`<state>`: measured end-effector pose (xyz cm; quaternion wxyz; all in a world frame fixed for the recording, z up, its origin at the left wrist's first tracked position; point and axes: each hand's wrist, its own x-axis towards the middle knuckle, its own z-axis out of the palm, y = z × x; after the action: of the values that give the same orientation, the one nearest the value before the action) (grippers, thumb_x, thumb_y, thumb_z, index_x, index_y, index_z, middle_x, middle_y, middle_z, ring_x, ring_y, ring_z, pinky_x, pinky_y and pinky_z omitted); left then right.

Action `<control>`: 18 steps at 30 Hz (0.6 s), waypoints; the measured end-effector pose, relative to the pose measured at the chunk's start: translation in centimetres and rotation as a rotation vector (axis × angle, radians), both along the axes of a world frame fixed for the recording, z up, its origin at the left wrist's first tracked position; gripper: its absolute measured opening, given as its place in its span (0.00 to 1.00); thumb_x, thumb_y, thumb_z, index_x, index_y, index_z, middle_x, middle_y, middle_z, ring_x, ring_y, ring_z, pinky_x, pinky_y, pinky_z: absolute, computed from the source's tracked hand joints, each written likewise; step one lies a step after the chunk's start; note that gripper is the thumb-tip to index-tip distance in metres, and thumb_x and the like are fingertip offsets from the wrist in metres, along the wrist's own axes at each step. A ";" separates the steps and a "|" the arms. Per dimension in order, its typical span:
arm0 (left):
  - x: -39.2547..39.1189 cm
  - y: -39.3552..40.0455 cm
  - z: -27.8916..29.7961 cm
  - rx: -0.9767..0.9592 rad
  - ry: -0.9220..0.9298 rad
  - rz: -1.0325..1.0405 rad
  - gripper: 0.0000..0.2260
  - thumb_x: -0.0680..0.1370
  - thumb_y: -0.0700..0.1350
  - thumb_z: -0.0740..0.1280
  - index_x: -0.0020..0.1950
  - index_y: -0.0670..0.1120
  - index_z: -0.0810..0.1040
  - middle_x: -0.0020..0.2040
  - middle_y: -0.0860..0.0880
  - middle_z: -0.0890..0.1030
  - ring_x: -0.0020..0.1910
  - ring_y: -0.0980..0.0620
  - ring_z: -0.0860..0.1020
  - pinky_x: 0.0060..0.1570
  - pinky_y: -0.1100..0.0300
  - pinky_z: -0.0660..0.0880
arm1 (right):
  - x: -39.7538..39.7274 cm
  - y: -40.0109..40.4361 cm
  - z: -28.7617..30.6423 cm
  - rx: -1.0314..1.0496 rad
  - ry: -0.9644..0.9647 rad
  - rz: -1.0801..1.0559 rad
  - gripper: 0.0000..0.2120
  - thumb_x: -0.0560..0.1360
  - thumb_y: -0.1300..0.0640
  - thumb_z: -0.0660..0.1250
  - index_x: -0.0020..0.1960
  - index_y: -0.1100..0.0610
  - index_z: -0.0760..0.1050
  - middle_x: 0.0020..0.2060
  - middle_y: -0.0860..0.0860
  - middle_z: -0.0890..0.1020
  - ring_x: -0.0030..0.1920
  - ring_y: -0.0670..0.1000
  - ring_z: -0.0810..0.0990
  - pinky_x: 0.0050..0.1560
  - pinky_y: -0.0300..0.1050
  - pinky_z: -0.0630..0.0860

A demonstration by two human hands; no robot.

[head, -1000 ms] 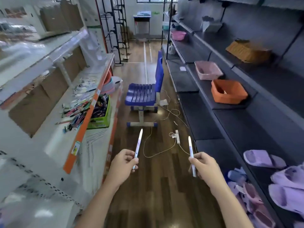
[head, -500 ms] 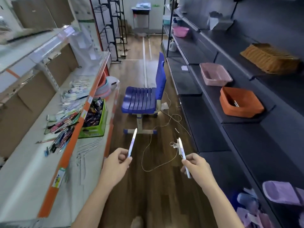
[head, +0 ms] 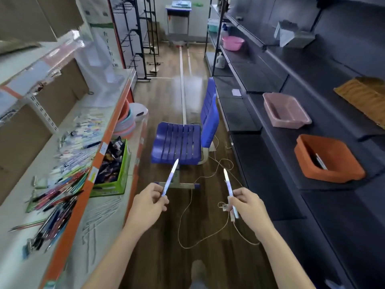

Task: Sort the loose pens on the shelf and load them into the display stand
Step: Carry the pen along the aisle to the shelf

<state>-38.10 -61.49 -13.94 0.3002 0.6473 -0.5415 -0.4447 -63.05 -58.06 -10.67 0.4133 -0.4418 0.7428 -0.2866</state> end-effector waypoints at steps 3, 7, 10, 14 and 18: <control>-1.0 -4.2 0.2 -0.050 -0.121 0.040 0.10 0.76 0.36 0.65 0.43 0.51 0.70 0.35 0.51 0.80 0.31 0.51 0.78 0.42 0.50 0.76 | -0.4 -5.4 -0.2 -0.018 -0.043 0.038 0.05 0.78 0.58 0.64 0.53 0.53 0.72 0.40 0.51 0.81 0.40 0.48 0.81 0.42 0.37 0.77; -1.5 -9.2 1.5 -0.087 -0.400 -0.011 0.05 0.80 0.40 0.58 0.46 0.47 0.64 0.35 0.48 0.74 0.32 0.45 0.73 0.31 0.53 0.64 | -0.6 -12.0 -0.1 -0.034 -0.070 0.129 0.06 0.78 0.59 0.64 0.53 0.53 0.69 0.40 0.52 0.81 0.39 0.48 0.81 0.43 0.40 0.78; -1.3 -12.3 2.2 -0.078 -0.523 0.027 0.03 0.81 0.41 0.56 0.49 0.44 0.62 0.33 0.47 0.71 0.34 0.40 0.75 0.30 0.54 0.59 | -0.1 -16.6 -0.2 -0.032 -0.098 0.209 0.07 0.78 0.59 0.63 0.56 0.54 0.70 0.42 0.53 0.82 0.39 0.47 0.80 0.39 0.37 0.75; -0.2 -14.7 2.5 -0.077 -0.540 0.111 0.07 0.82 0.47 0.54 0.52 0.45 0.67 0.29 0.50 0.71 0.28 0.47 0.72 0.26 0.55 0.60 | 1.5 -21.3 -1.4 -0.016 -0.073 0.337 0.05 0.79 0.58 0.61 0.54 0.52 0.71 0.39 0.51 0.82 0.36 0.46 0.79 0.39 0.37 0.74; 1.8 -17.6 1.7 -0.069 -0.563 0.154 0.08 0.82 0.49 0.54 0.52 0.47 0.70 0.27 0.52 0.70 0.25 0.49 0.70 0.23 0.58 0.59 | 3.4 -25.5 -2.9 0.001 -0.041 0.384 0.03 0.80 0.57 0.59 0.51 0.52 0.72 0.36 0.50 0.79 0.33 0.45 0.76 0.34 0.35 0.74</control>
<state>-36.34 -79.09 -12.19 0.1928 0.7737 -0.5676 -0.2048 -59.69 -83.58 -13.60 0.4759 -0.5693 0.6363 -0.2110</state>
